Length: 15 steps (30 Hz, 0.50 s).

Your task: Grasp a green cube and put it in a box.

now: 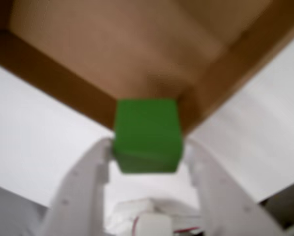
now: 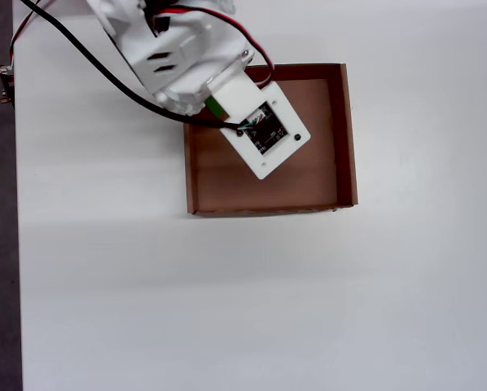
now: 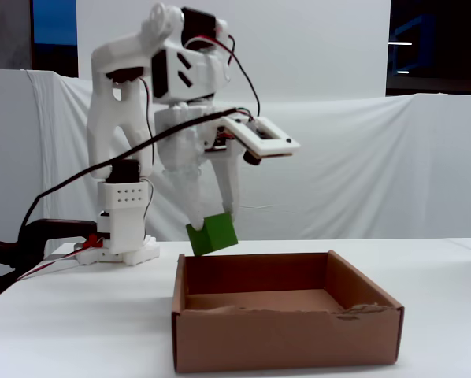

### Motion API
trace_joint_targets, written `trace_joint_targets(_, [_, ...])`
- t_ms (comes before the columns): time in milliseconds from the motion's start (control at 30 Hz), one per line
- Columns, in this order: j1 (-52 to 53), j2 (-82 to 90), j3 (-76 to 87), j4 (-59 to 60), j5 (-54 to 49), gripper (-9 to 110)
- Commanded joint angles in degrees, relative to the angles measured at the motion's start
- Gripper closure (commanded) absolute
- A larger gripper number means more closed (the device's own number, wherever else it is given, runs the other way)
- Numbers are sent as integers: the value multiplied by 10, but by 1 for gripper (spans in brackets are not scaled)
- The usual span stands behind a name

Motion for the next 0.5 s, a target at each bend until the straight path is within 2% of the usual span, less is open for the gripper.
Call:
trace_joint_targets(0, [-1, -4, -31, -12, 1, 88])
trace_joint_targets(467, [8, -67, -43, -46, 3, 88])
